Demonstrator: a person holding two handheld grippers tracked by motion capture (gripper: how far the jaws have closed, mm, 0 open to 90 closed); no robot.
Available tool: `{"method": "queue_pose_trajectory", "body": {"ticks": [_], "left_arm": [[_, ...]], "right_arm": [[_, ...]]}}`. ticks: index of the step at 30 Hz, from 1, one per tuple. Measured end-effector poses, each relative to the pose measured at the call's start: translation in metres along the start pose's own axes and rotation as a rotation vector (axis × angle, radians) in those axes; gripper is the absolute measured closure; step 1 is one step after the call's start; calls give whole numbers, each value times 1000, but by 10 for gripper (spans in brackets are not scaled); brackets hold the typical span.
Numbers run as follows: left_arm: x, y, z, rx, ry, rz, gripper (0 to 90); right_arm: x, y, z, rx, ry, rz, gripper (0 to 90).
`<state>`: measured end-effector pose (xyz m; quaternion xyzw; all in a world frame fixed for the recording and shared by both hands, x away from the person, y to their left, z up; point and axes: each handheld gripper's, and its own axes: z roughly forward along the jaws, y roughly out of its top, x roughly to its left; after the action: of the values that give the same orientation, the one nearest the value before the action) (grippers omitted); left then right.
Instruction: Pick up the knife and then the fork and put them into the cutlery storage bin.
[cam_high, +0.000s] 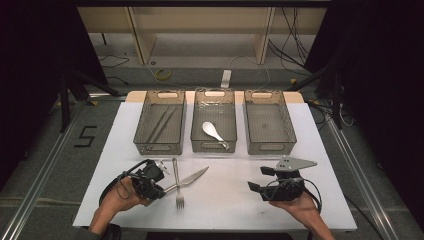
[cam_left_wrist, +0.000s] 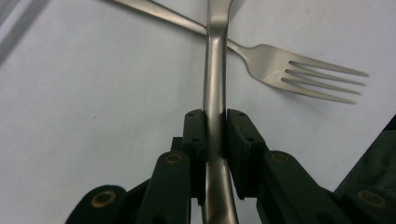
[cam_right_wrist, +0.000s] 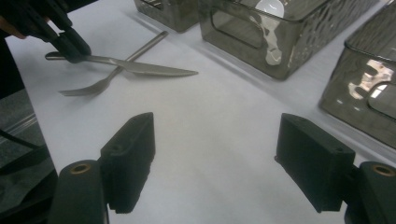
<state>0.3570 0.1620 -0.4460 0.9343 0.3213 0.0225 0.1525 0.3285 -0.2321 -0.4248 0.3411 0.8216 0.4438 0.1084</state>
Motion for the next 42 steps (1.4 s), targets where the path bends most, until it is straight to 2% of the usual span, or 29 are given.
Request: {"method": "queue_pose_trajectory", "body": {"ticks": [3,4,5,8,11,15,17,22,24,28,29,31,32,37,40,42], "left_arm": [[-4,4,-4,-19,-6,13,781],[-6,5,-4,-30,-2,7,781],[-8,7,-6,-25,5,26,781],[-13,15,-7,-41,10,29,780],[-19,26,-8,-61,-8,41,781],[-29,42,-9,-84,-14,85,780],[-33,50,-9,-104,-56,95,780],[-45,72,-7,-110,-69,146,780],[-50,81,-5,-107,-90,166,780],[-61,95,-2,-103,-104,204,780],[-63,97,-1,-101,-117,206,780],[-66,101,0,-94,-109,214,780],[-67,102,1,-82,-109,224,780],[-73,107,-1,-84,-122,228,779],[-75,109,-1,-84,-131,233,779],[-77,110,-1,-74,-142,243,779]], "right_arm": [[4,2,2,-4,12,-17,290],[6,3,3,-9,21,-23,290],[9,4,4,-10,29,-33,290],[17,9,12,-9,54,-62,290],[26,16,21,-8,74,-100,290],[40,23,32,-18,99,-167,290],[46,25,37,-10,110,-209,290],[58,28,51,29,86,-308,293],[60,30,54,34,75,-349,299],[63,28,60,62,46,-411,317],[63,27,61,75,41,-432,324],[63,24,64,95,13,-483,351],[64,23,65,100,8,-498,371],[68,19,71,141,-27,-588,412],[69,17,75,160,-42,-620,448],[70,17,76,169,-33,-620,469]]}}
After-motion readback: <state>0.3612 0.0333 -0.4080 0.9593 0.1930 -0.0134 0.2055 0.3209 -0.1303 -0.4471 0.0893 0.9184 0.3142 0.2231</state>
